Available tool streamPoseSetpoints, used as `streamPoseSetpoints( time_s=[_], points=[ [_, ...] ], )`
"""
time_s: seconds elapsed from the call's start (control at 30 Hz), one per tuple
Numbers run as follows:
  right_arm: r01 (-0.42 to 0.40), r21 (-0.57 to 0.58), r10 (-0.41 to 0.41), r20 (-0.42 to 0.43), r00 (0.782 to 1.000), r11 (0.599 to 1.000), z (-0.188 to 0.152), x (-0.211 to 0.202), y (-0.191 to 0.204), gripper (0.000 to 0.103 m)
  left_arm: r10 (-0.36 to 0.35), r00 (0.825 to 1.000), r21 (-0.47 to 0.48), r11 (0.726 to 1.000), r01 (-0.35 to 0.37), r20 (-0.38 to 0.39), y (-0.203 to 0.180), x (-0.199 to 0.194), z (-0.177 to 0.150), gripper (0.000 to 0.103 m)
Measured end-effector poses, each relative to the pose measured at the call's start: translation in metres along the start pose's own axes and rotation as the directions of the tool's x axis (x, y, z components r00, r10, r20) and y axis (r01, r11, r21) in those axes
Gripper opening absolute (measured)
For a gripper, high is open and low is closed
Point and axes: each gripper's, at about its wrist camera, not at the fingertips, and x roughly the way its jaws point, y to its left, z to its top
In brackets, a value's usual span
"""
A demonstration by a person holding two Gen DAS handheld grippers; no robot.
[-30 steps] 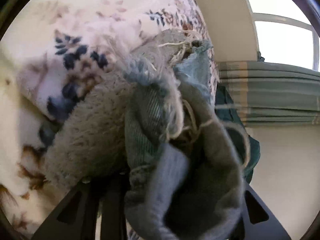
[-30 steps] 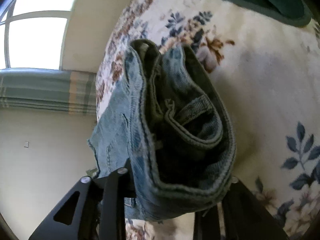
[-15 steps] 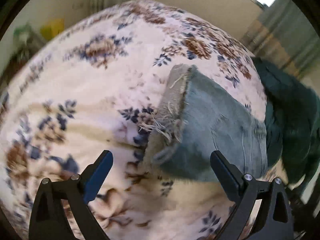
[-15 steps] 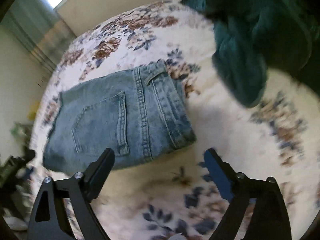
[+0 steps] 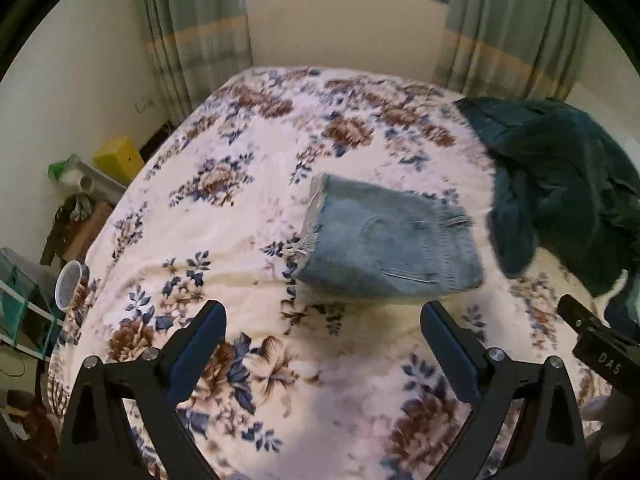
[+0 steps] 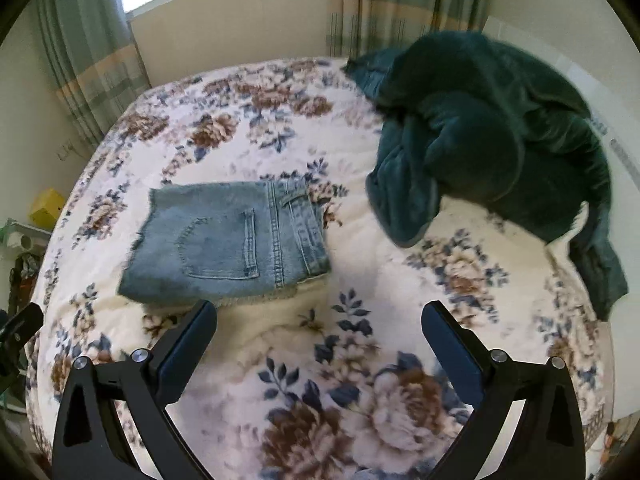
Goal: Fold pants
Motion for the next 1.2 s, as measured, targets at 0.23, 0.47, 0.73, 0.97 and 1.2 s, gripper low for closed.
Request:
streamPoseSetpoints(
  time_s=[0.23,0.47,0.73,0.97,1.2],
  points=[
    [-0.011,-0.029,0.013,0.098,0.995,1.0,-0.016,-0.147,-0.023,0.103,-0.021,0.997,0.054,0.998,0.017,0.079,-0.021,-0.124,-0.014,0.099],
    [-0.051,-0.072,0.065,0.206,0.976,0.996,-0.03,-0.298,-0.046,0.103,-0.006,0.989,0.05,0.999,-0.002,0.15,-0.032,-0.23,-0.034,0.099],
    [-0.087,-0.121,0.118,0.278,0.953,0.989,-0.056,-0.414,-0.06,0.103,0.008,0.975,0.025,1.0,-0.014,0.22,-0.032,-0.296,-0.048,0.099],
    [-0.092,-0.134,0.13,0.304,0.944,0.987,-0.065,-0.458,-0.068,0.103,0.02,0.972,0.017,1.0,-0.024,0.233,-0.033,-0.312,-0.055,0.099],
    [-0.093,-0.136,0.129,0.288,0.949,0.986,-0.063,-0.455,-0.069,0.103,0.035,0.976,0.021,0.999,-0.041,0.216,-0.036,-0.307,-0.058,0.103]
  ],
)
